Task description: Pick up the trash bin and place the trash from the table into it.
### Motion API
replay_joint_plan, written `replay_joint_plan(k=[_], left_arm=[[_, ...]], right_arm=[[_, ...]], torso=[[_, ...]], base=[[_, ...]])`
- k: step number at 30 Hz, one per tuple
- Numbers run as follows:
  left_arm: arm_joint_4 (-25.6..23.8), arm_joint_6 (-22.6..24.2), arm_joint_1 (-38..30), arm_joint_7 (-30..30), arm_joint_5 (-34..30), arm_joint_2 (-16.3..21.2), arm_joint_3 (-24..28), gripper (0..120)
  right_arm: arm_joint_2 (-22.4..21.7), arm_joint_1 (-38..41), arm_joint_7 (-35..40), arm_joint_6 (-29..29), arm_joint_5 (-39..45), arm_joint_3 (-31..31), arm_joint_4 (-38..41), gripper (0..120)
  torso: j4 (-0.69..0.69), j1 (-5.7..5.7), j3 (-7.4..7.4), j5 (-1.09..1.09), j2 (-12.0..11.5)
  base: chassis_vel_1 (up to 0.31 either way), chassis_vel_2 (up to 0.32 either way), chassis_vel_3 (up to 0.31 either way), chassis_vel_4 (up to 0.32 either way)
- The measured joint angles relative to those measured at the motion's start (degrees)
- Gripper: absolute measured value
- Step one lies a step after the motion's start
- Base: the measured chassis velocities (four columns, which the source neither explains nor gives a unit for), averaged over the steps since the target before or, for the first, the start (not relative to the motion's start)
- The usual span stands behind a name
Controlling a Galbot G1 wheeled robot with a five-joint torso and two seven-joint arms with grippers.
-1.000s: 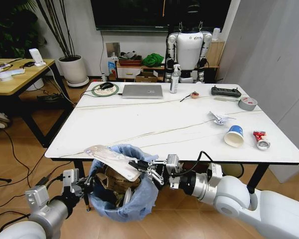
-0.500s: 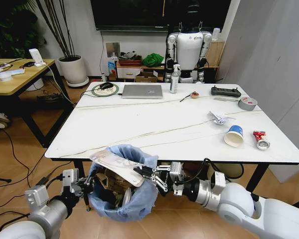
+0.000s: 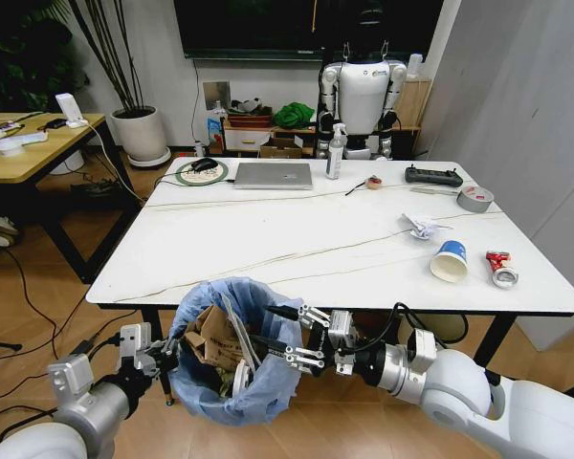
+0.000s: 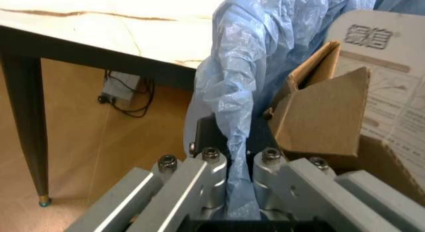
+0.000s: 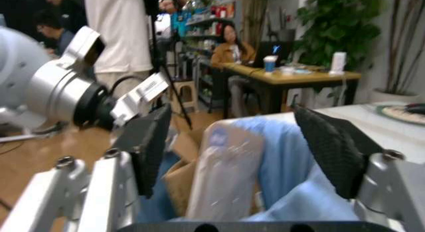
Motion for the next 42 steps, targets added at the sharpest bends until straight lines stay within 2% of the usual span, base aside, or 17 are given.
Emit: replay_joint_plan(k=[4, 8, 9, 12, 16, 23, 24, 27, 28, 29, 30, 31, 32, 36, 38, 39, 42], left_arm=[[0.0, 0.01, 0.21, -0.01, 0.22, -0.32, 0.25, 0], [0.04, 0.01, 0.1, 0.04, 0.61, -0.68, 0.66, 0], [0.04, 0.01, 0.1, 0.04, 0.61, -0.68, 0.66, 0], [0.19, 0.01, -0.2, 0.16, 0.66, -0.66, 0.7, 0], [0.3, -0.03, -0.36, 0.3, 0.67, -0.63, 0.74, 0], [0.93, -0.22, -0.63, 0.57, 0.96, -0.77, 0.76, 0], [0.93, -0.22, -0.63, 0.57, 0.96, -0.77, 0.76, 0], [1.5, -0.38, -1.02, 0.91, 1.56, -0.76, 0.95, 0], [1.75, -0.53, -1.25, 1.15, 1.98, -0.86, 1.13, 0], [1.77, -0.55, -1.27, 1.16, 2.02, -0.89, 1.17, 0], [1.88, -0.61, -1.42, 1.22, 2.2, -1.12, 1.36, 0], [1.88, -0.61, -1.42, 1.22, 2.2, -1.12, 1.36, 0], [1.9, -0.62, -1.47, 1.25, 2.28, -1.27, 1.43, 0], [2.11, -0.68, -1.71, 1.5, 2.8, -1.73, 1.55, 0], [2.2, -0.73, -2.07, 1.7, 3.09, -2.23, 1.79, 0], [2.2, -0.73, -2.07, 1.7, 3.09, -2.23, 1.79, 0], [2.36, -0.79, -2.12, 1.97, 3.64, -2.89, 2.25, 0]], right_arm=[[0.95, 0.67, 3.42, -0.12, 0.02, 2.21, -0.9, 82], [3.28, 1.99, 14.47, -2.43, -1.49, 5.48, -4.84, 97], [3.28, 1.99, 14.47, -2.43, -1.49, 5.48, -4.84, 97], [4.28, 1.89, 21.9, -3.82, -3.72, 7.7, -8.89, 100], [4.2, 0.14, 23.99, -6.12, -3.18, 11.12, -11.76, 100], [4.02, -6.79, 31.3, -9.99, 3.42, 20.17, -12.5, 100], [4.02, -6.79, 31.3, -9.99, 3.42, 20.17, -12.5, 100], [2.97, -12.77, 28.88, -9.22, 4.06, 28.44, -12.03, 100], [2.69, -16.46, 25.58, -8.33, 3.92, 33.27, -11.94, 100], [2.68, -17.11, 25.0, -8.24, 3.86, 34.09, -11.94, 100], [2.89, -22.46, 19.12, -7.39, 3.4, 40.83, -11.94, 100], [2.89, -22.46, 19.12, -7.39, 3.4, 40.83, -11.94, 100], [3.71, -25.76, 15.85, -6.79, 3.25, 44.84, -11.93, 100], [8.52, -33.51, 11.8, -6.1, 1.83, 54.39, -11.4, 100], [14.53, -38.92, 8.15, -5.93, 0.44, 61.1, -10.31, 100], [14.53, -38.92, 8.15, -5.93, 0.44, 61.1, -10.31, 100], [21.77, -44.63, 1.0, -5.23, -2.08, 68.29, -9.56, 100]], torso=[[0.0, 0.0, 0.0, -0.01, 0.0], [0.02, 0.0, 0.0, 0.0, 0.0], [0.02, 0.0, 0.0, 0.0, 0.0], [0.02, 0.01, 0.01, 0.01, 0.0], [0.0, 0.01, 0.01, 0.01, 0.0], [0.0, 0.01, 0.0, 0.01, 0.0], [0.0, 0.01, 0.0, 0.01, 0.0], [0.01, 0.01, 0.0, 0.02, 0.0], [0.01, 0.01, 0.0, 0.01, 0.0], [0.01, 0.01, 0.0, 0.01, 0.0], [-0.01, 0.0, 0.0, 0.01, 0.0], [-0.01, 0.0, 0.0, 0.01, 0.0], [0.0, 0.0, -0.01, 0.0, 0.0], [-0.01, -0.01, 0.0, 0.03, 0.0], [0.0, -0.01, 0.0, 0.02, 0.0], [0.0, -0.01, 0.0, 0.02, 0.0], [-0.01, -0.01, -0.01, 0.0, 0.0]], base=[[0.0, 0.0, 0.0, 0.0], [0.0, 0.0, 0.0, 0.0], [0.0, 0.0, 0.0, 0.0], [0.0, 0.0, 0.0, 0.0], [0.0, 0.0, 0.0, 0.0], [0.0, 0.0, 0.0, 0.0], [0.0, 0.0, 0.0, 0.0], [0.0, 0.0, 0.0, 0.0], [0.0, 0.0, 0.0, 0.0], [0.0, 0.0, 0.0, 0.0], [0.0, 0.0, 0.0, 0.0], [0.0, 0.0, 0.0, 0.0], [0.0, 0.0, 0.0, 0.0], [0.0, 0.0, 0.0, 0.0], [0.0, 0.0, 0.0, 0.0], [0.0, 0.0, 0.0, 0.0], [0.0, 0.0, 0.0, 0.0]])
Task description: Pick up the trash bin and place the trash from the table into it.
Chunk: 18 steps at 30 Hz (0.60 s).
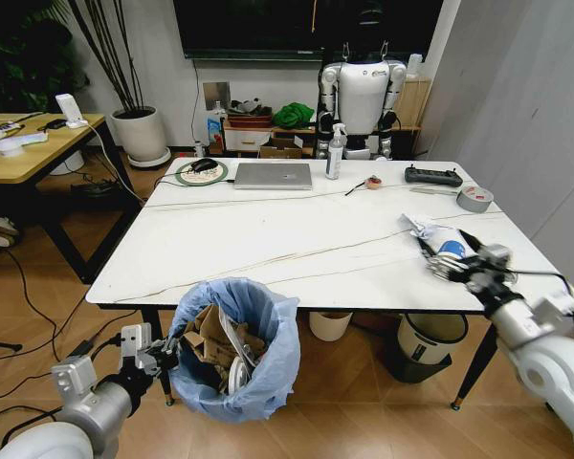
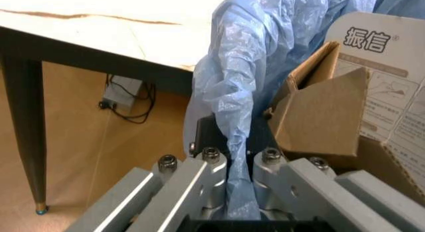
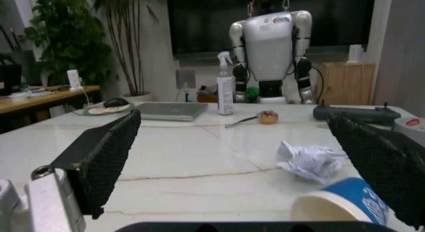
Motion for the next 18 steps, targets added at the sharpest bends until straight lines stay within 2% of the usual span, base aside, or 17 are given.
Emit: replay_joint_plan(k=[2, 3, 4, 6, 7, 9, 13, 18], left_arm=[[0.16, -0.07, 0.28, 0.16, 0.37, -0.29, 0.1, 0], [0.2, -0.16, 0.63, 0.32, 0.66, -0.47, 0.12, 0], [0.2, -0.16, 0.63, 0.32, 0.66, -0.47, 0.12, 0], [0.21, -0.23, 0.95, 0.48, 0.94, -0.58, 0.12, 0], [0.22, -0.36, 1.26, 0.63, 1.44, -0.71, 0.12, 0], [0.21, -0.54, 1.74, 0.85, 2.02, -0.87, 0.19, 0], [0.1, -0.69, 2.4, 0.92, 2.6, -0.65, 0.41, 0], [-0.18, -0.82, 2.62, 0.93, 2.48, -0.45, 0.34, 0]], right_arm=[[3.29, -2.2, -1.58, 0.59, -1.62, 2.23, 0.77, 100], [6.59, -4.12, -3.18, 1.05, -3.03, 3.95, 1.51, 100], [6.59, -4.12, -3.18, 1.05, -3.03, 3.95, 1.51, 100], [9.39, -5.89, -5.19, 1.44, -4.08, 5.29, 2.0, 100], [12.32, -7.66, -7.22, 1.89, -5.01, 6.48, 2.5, 100], [15.37, -9.38, -9.0, 2.09, -5.78, 7.54, 3.49, 100], [18.34, -10.74, -10.13, 1.82, -6.11, 7.82, 4.67, 100], [20.01, -10.3, -10.18, 1.21, -5.27, 6.37, 3.78, 100]], torso=[[0.01, 0.0, 0.0, 0.0, 0.0], [0.02, 0.0, 0.0, 0.0, 0.0], [0.02, 0.0, 0.0, 0.0, 0.0], [0.01, 0.0, 0.0, 0.01, 0.0], [0.0, -0.01, 0.0, 0.0, 0.0], [0.0, 0.0, 0.0, -0.01, 0.0], [0.01, 0.0, 0.0, -0.01, 0.0], [0.02, 0.0, 0.0, -0.01, 0.0]], base=[[0.0, 0.0, 0.0, 0.0], [0.0, 0.0, 0.0, 0.0], [0.0, 0.0, 0.0, 0.0], [0.0, 0.0, 0.0, 0.0], [0.0, 0.0, 0.0, 0.0], [0.0, 0.0, 0.0, 0.0], [0.0, 0.0, 0.0, 0.0], [0.0, 0.0, 0.0, 0.0]])
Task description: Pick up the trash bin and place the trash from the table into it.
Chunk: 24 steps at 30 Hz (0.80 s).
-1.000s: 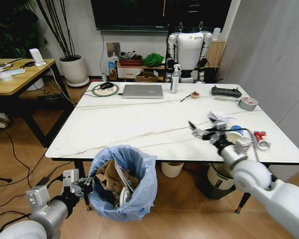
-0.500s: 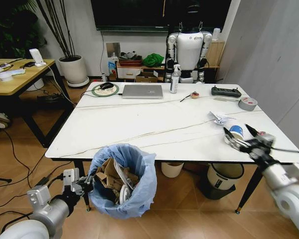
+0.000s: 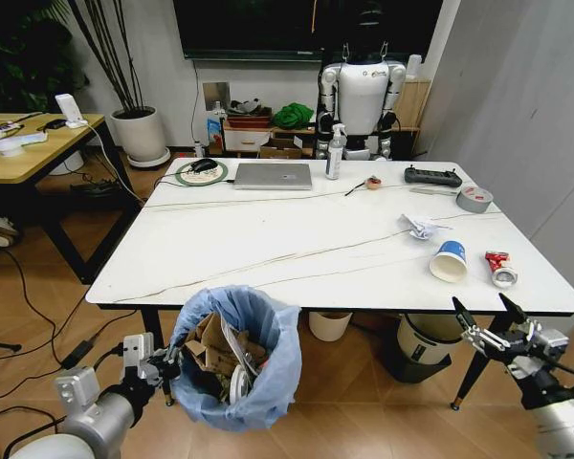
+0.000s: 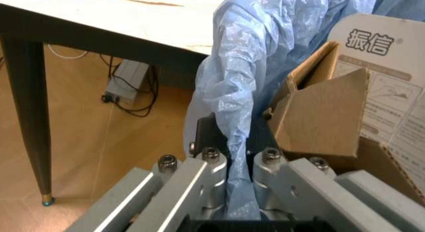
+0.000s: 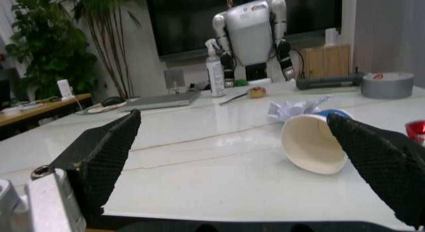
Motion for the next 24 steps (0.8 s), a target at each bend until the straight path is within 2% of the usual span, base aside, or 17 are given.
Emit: replay_joint_plan(k=[24], left_arm=[[-0.31, -0.13, 0.12, -0.24, -0.26, 0.43, 0.36, 0]], right_arm=[[0.56, 0.01, -3.26, 0.18, 3.25, -0.4, -2.11, 100]], torso=[[0.0, 0.01, 0.0, 0.01, 0.0]], base=[[0.0, 0.0, 0.0, 0.0]])
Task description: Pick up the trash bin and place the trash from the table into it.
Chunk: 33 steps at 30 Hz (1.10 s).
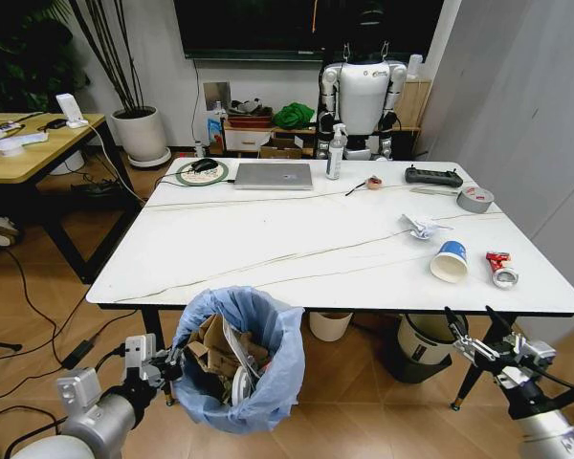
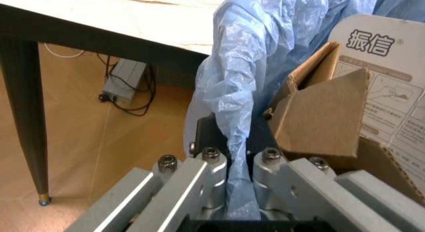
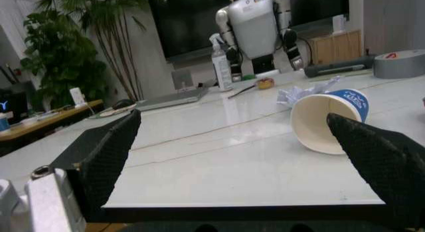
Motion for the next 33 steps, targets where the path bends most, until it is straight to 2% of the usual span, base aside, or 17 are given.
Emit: replay_joint_plan(k=[33], left_arm=[[-0.86, 0.0, 0.26, -0.04, 0.48, -0.19, 0.35, 0]], right_arm=[[-0.07, -0.92, -1.03, 0.21, 1.79, 0.95, 0.88, 100]], torso=[[0.0, 0.0, 0.0, 0.0, 0.0]], base=[[-0.048, -0.048, 0.043, 0.042]])
